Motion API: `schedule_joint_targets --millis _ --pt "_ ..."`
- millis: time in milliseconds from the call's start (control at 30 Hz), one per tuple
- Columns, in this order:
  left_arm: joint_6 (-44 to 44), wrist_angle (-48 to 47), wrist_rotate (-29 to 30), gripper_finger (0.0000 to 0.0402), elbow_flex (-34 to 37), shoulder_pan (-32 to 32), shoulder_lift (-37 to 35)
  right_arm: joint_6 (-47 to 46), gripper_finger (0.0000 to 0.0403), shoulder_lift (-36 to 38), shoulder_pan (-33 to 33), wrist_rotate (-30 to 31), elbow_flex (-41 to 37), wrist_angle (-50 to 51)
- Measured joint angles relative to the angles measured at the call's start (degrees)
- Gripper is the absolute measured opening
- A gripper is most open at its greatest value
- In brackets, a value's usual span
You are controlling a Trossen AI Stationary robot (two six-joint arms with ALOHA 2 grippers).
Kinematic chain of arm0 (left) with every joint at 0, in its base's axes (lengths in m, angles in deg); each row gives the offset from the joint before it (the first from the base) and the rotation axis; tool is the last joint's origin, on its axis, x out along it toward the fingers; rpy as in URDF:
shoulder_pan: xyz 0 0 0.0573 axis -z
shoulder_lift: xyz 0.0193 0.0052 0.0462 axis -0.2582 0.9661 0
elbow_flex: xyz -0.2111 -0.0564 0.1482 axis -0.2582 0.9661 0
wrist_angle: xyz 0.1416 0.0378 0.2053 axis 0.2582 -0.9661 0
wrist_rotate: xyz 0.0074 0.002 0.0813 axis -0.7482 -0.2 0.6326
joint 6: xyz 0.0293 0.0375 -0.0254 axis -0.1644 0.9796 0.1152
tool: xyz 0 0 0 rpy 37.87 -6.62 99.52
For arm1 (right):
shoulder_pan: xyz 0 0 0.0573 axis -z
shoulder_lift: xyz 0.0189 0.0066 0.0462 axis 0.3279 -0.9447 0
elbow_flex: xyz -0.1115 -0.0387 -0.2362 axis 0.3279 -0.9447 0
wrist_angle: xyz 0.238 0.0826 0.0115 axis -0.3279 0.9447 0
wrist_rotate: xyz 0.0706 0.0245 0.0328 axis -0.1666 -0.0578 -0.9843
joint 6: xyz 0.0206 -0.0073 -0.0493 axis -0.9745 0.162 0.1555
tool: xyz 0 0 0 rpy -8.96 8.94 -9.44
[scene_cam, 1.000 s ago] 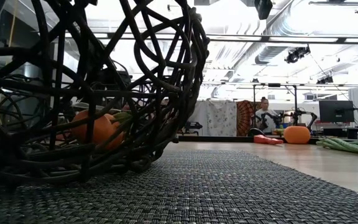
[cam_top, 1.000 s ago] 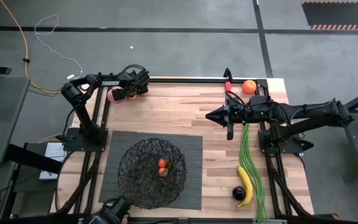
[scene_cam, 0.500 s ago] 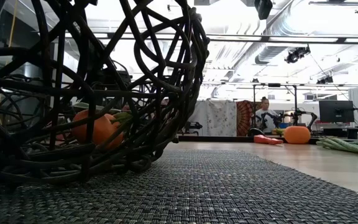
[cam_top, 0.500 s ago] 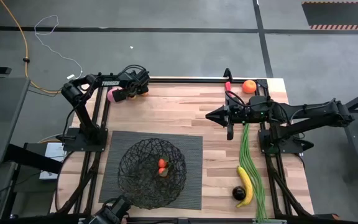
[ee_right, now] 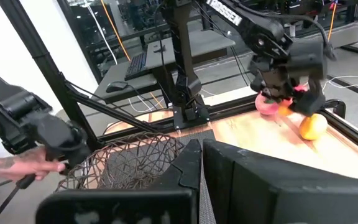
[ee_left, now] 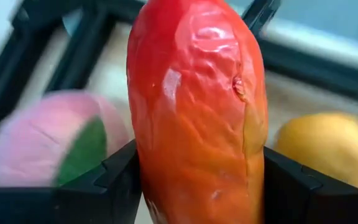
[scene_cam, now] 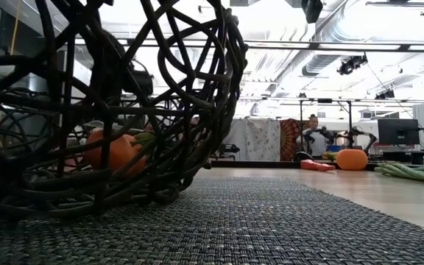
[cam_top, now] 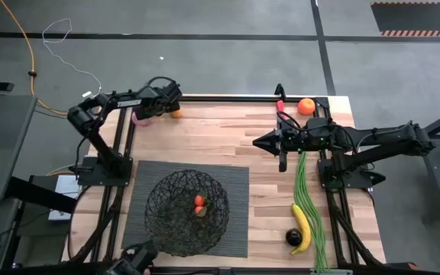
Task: Build produce basket
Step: Put the red mango into the black wire basket
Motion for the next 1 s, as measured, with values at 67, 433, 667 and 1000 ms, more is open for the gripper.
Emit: schedule_joint_targets --millis 67,433,667,1000 --pt "0.89 0.57 1.17 0.0235 0.00 0.27 -3.40 0.18 0.0000 0.00 0.00 0.00 0.00 -0.02" --pt "23.61 18.73 0.13 0.0236 0.00 1.02 -27.62 0.50 0.0000 0.00 -0.02 0.00 0.00 -0.02" --pt "40.55 26.16 -17.02 0.0236 0.00 3.98 -39.47 0.53 0.0000 0.00 -0.02 0.00 0.00 -0.04" --pt "40.13 41.46 -30.45 0.0236 12.10 22.59 -50.82 0.00 0.0000 0.00 -0.02 0.00 0.00 -0.29"
